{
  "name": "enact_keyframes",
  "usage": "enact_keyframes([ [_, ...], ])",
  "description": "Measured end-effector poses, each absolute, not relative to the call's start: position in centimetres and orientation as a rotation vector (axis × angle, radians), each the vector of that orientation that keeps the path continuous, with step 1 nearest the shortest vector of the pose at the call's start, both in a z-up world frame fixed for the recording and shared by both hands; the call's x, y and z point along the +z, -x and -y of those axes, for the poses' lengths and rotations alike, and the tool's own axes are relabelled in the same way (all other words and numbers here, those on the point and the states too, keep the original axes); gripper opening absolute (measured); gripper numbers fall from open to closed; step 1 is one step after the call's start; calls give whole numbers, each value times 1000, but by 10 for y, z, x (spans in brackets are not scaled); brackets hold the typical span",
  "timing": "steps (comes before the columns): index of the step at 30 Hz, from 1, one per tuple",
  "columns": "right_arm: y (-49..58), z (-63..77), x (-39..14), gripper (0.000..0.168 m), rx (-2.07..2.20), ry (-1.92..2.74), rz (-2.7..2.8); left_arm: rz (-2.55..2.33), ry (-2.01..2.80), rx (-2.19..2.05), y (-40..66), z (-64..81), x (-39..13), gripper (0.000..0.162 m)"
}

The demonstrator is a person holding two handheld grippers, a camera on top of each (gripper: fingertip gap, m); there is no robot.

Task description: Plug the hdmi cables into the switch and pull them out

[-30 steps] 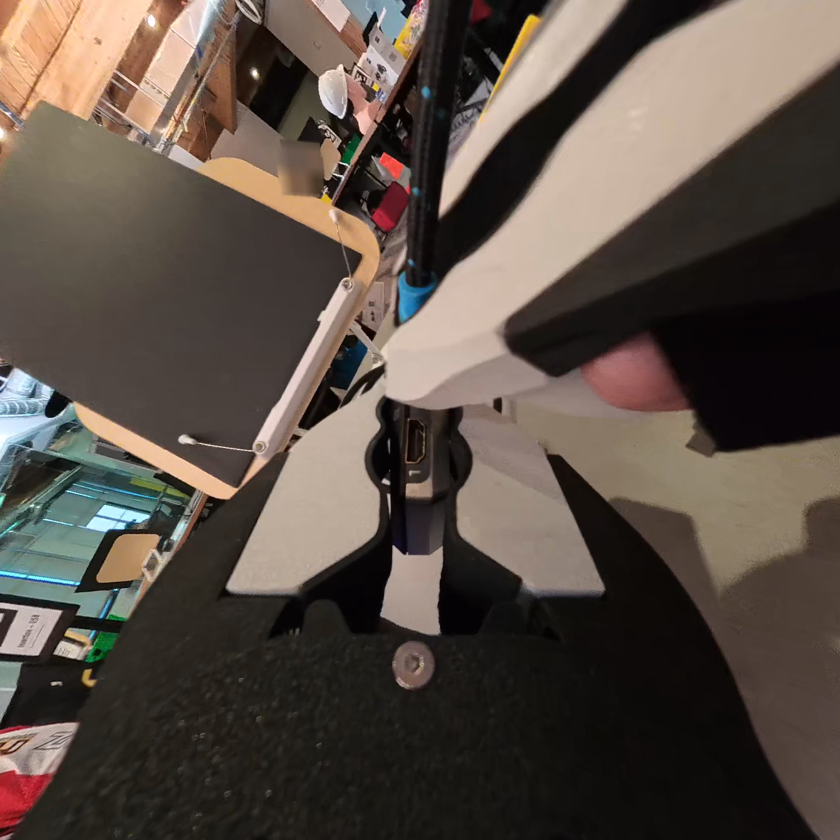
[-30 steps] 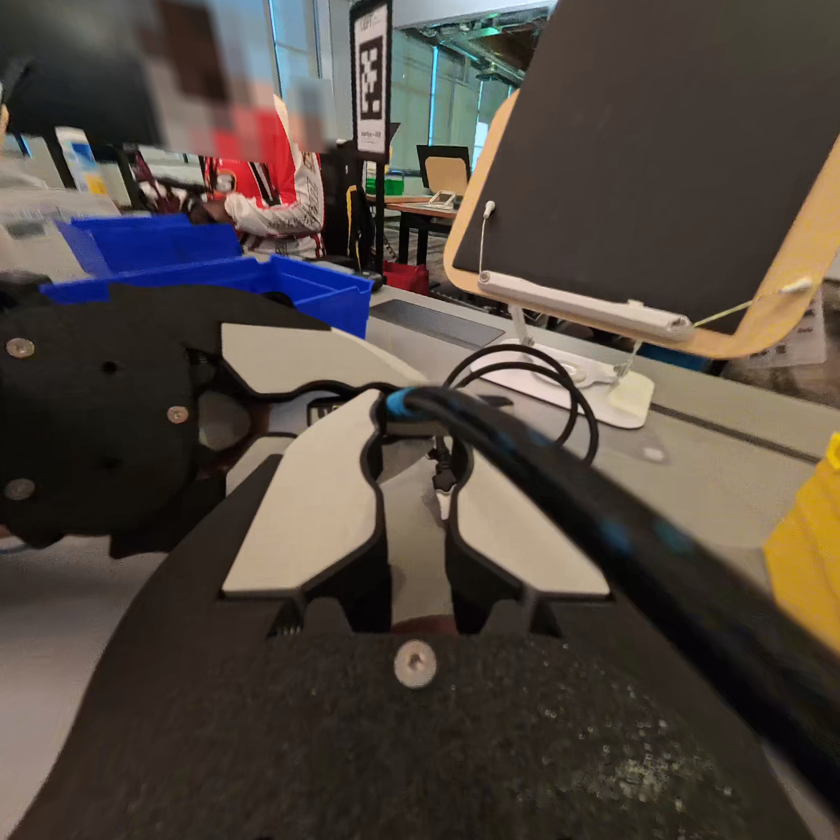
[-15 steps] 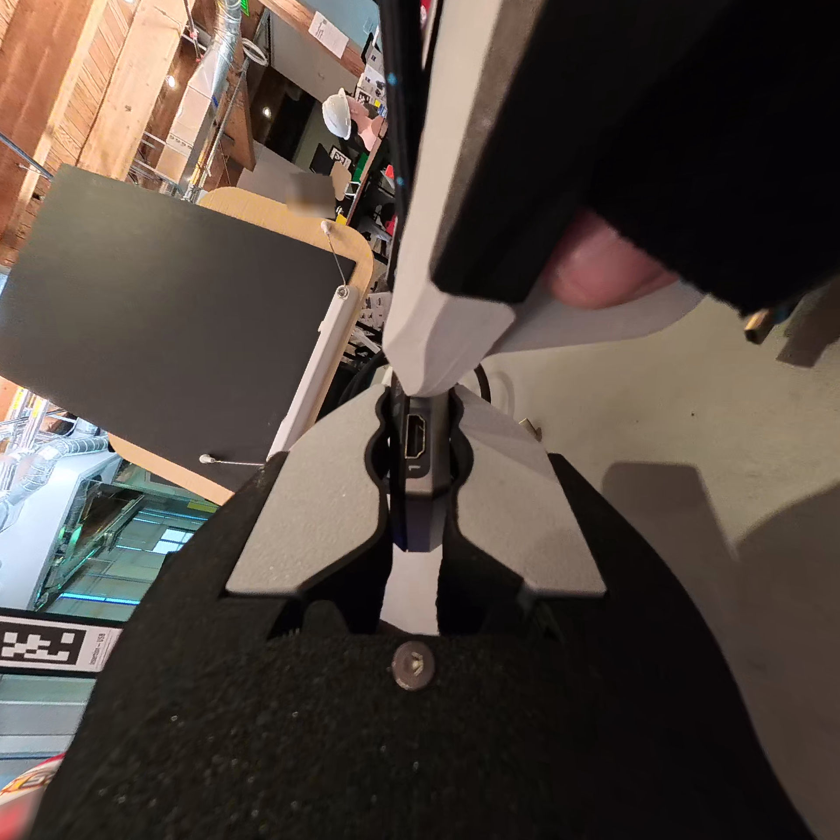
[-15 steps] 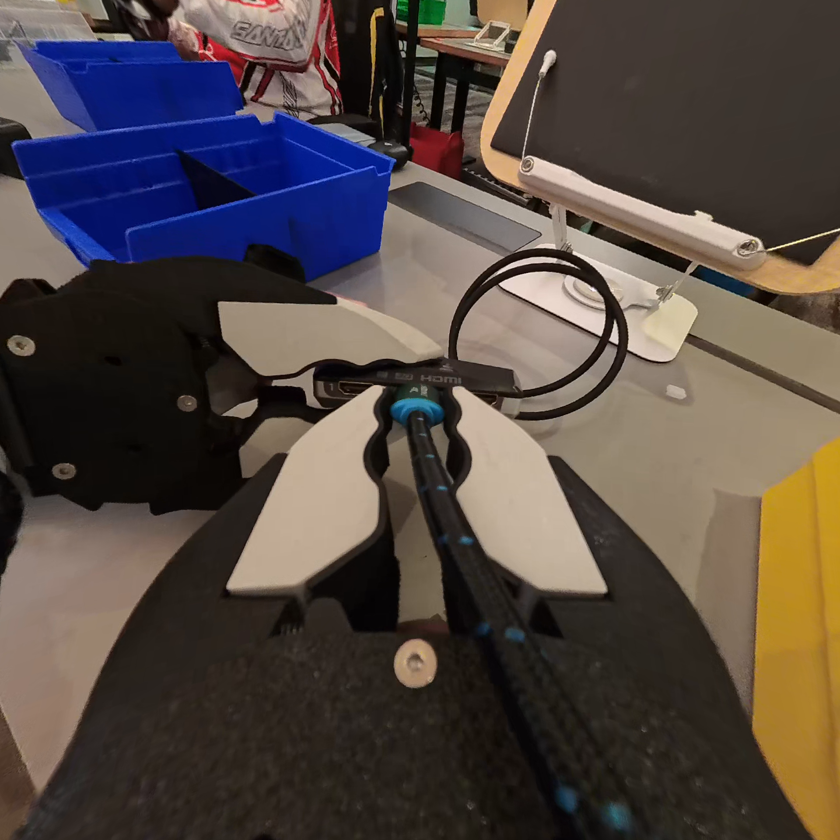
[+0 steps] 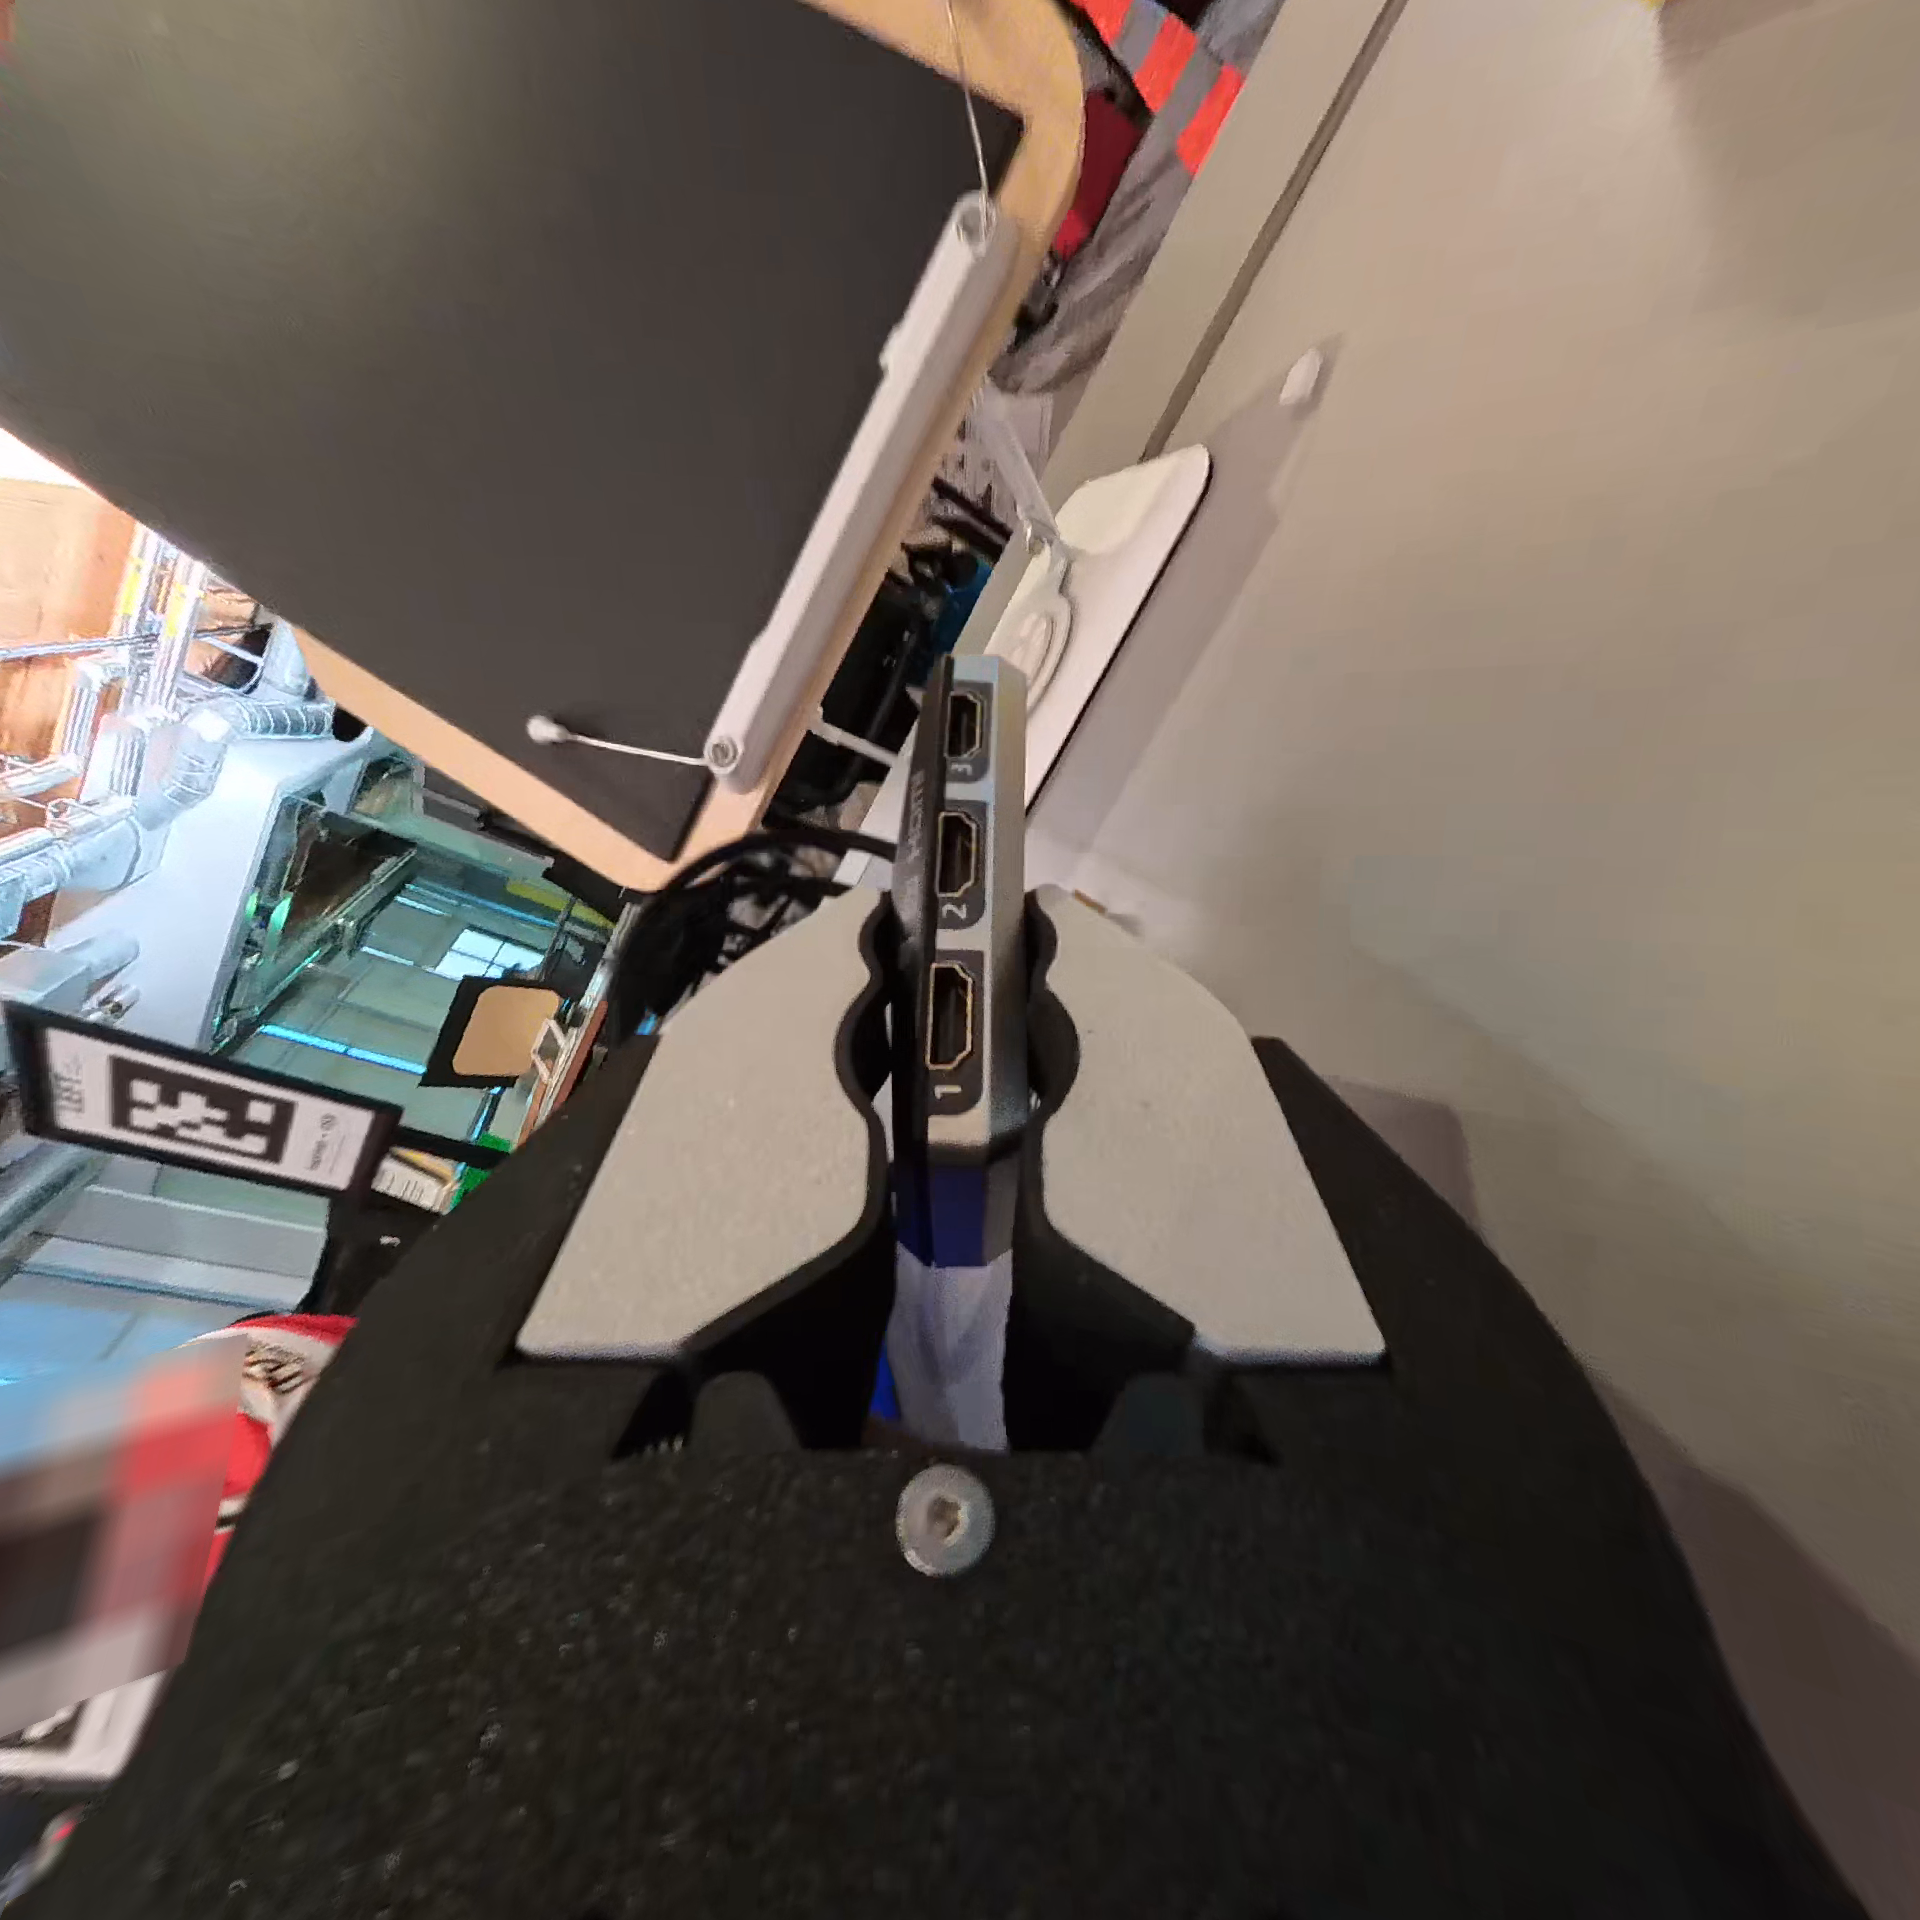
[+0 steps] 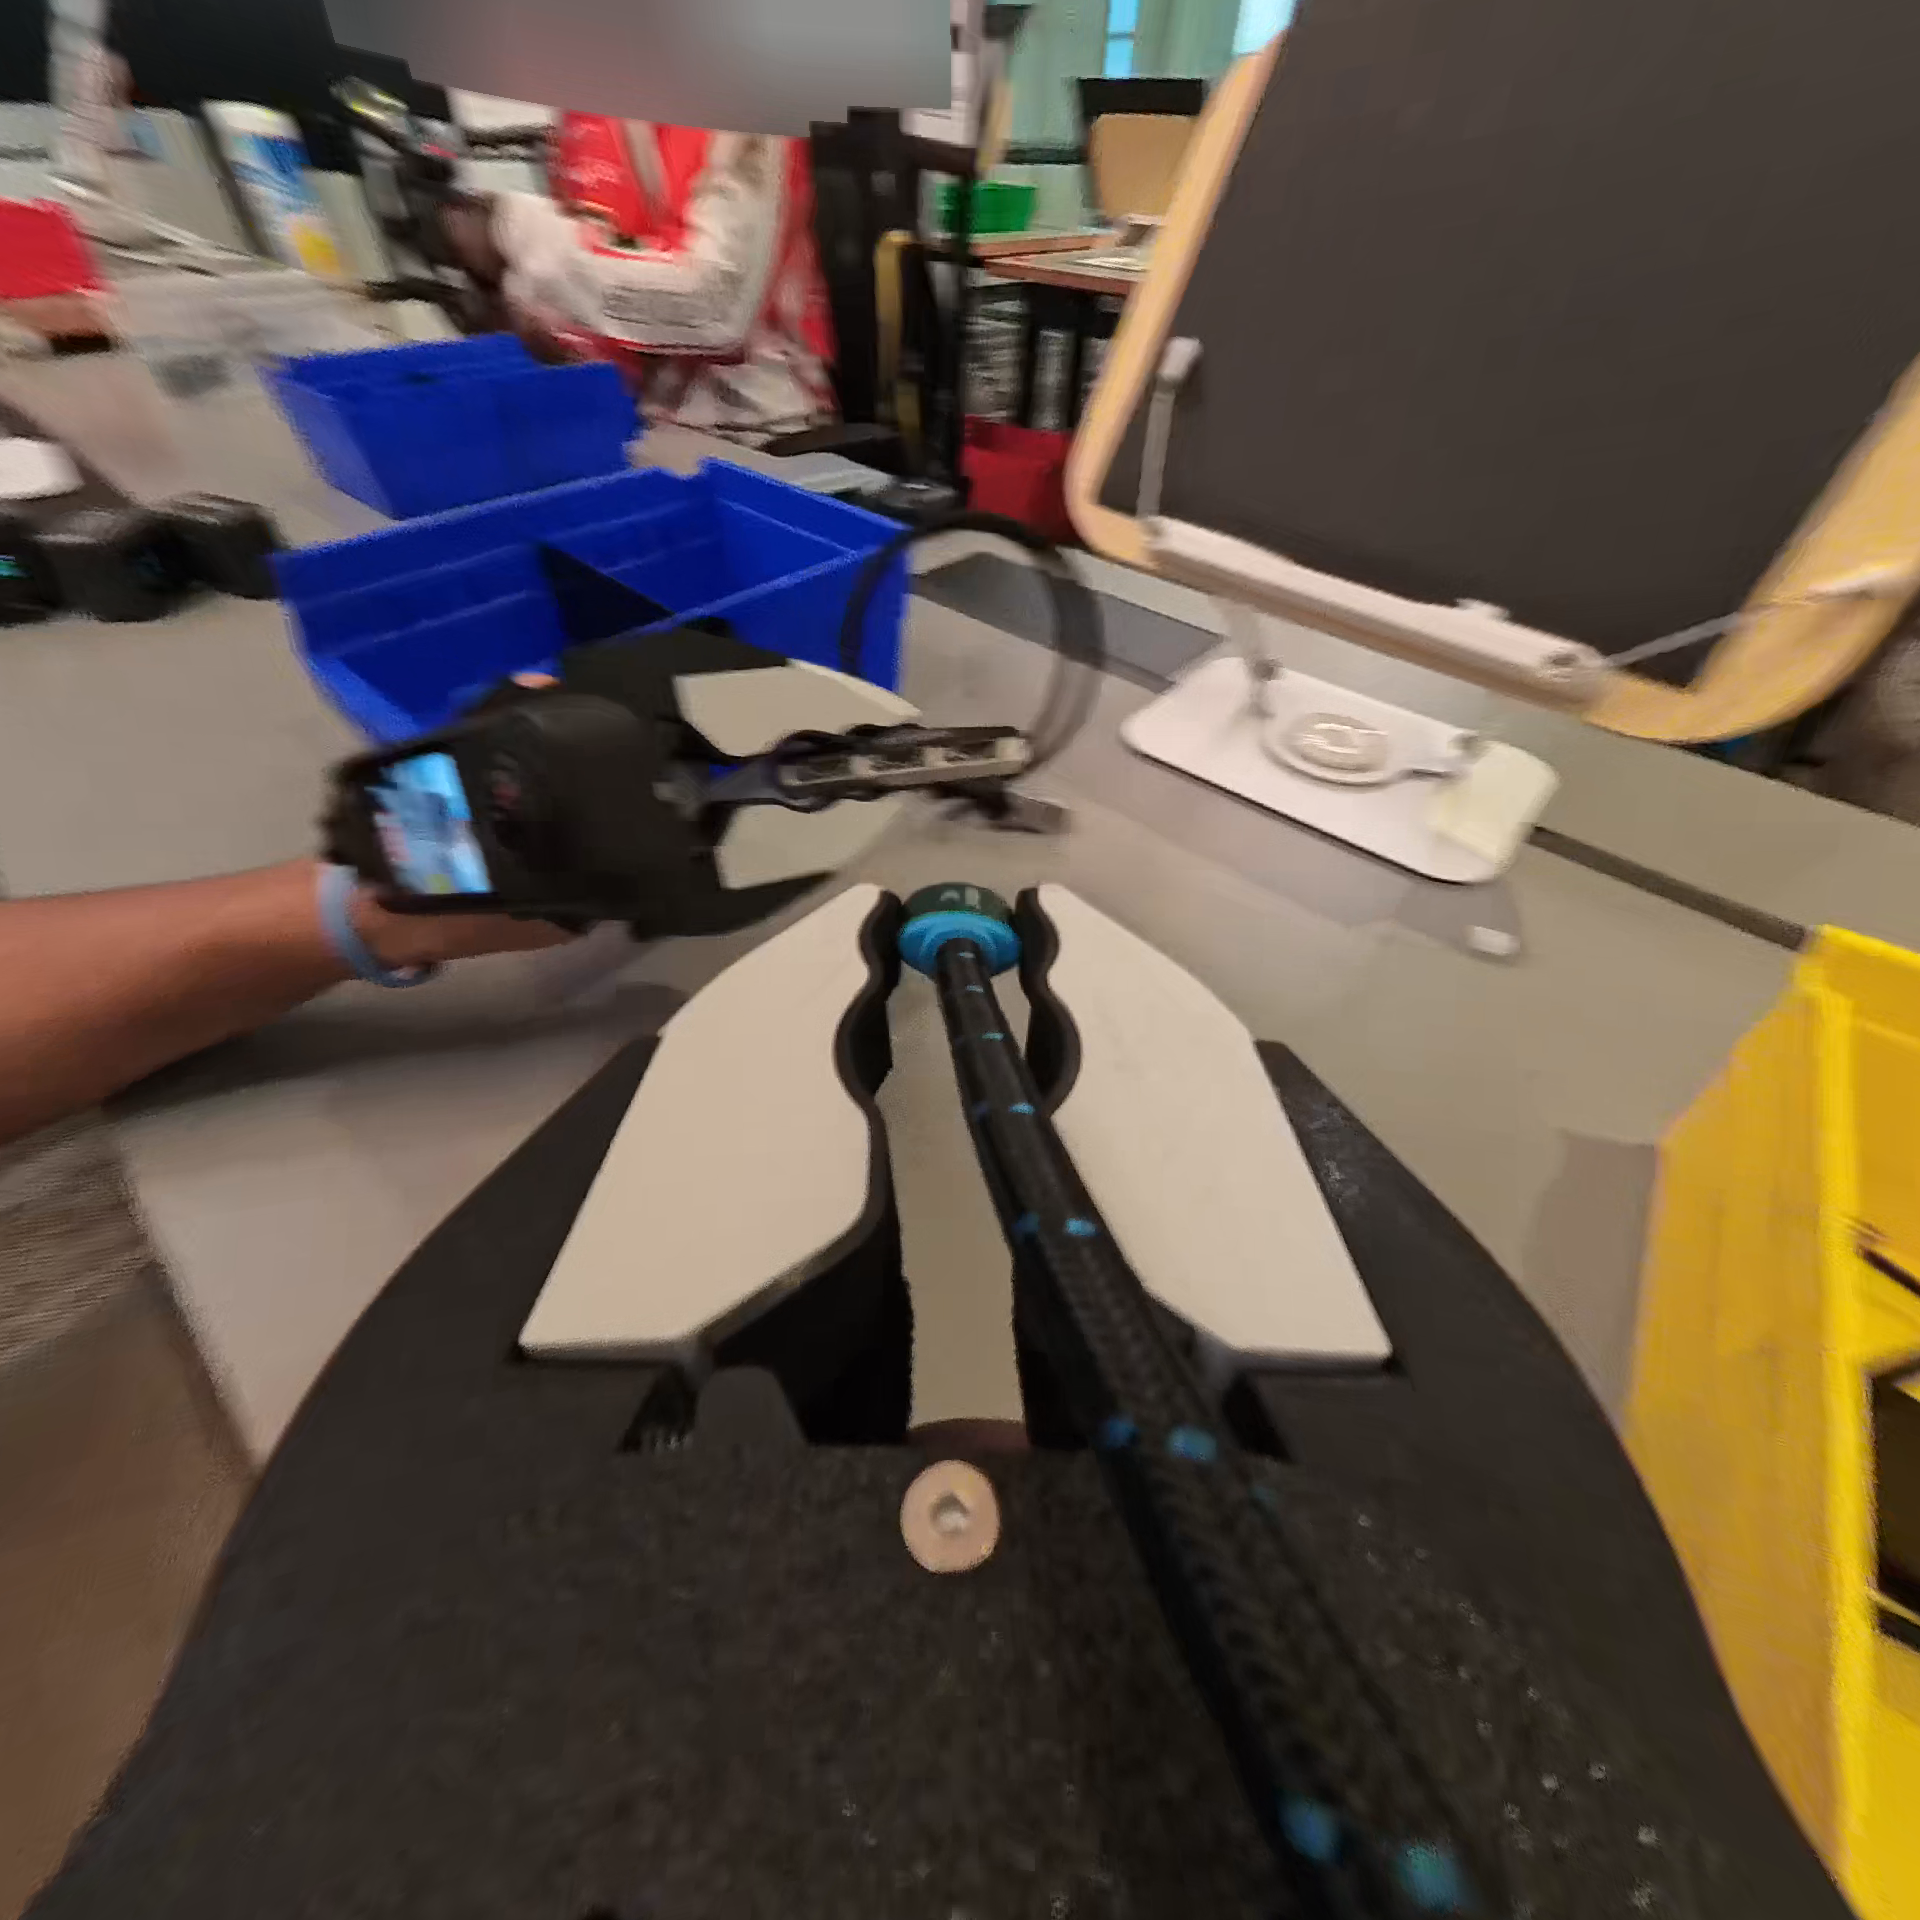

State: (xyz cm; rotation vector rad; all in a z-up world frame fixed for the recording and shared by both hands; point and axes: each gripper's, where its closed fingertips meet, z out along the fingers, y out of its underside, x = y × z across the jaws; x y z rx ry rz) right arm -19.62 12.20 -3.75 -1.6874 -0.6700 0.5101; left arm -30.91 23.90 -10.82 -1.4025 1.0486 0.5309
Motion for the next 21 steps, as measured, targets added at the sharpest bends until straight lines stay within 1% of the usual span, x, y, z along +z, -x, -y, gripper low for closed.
enact_keyframes([
  [2, 213, -104, -30, 21, 660, 1692, 831, -1042, 1389, 482, 301, -234, -109, 22],
  [5, 203, -77, -12, 21, 737, 1736, 1154, -1077, 1377, 455, 292, -228, -115, 22],
  [7, 177, -66, 6, 21, 762, 1792, 1297, -1088, 1375, 439, 289, -225, -118, 22],
  [11, 97, -82, 23, 21, 601, 1964, 1451, -1074, 1388, 411, 291, -223, -115, 22],
  [14, 62, -109, 26, 22, 759, 2062, 1305, -1060, 1402, 391, 293, -224, -113, 22],
  [19, 29, -161, -6, 22, 1172, 2034, 842, -1076, 1394, 407, 292, -223, -116, 22],
  [21, 17, -177, -26, 22, 1292, 2018, 650, -1090, 1388, 419, 290, -222, -118, 22],
])
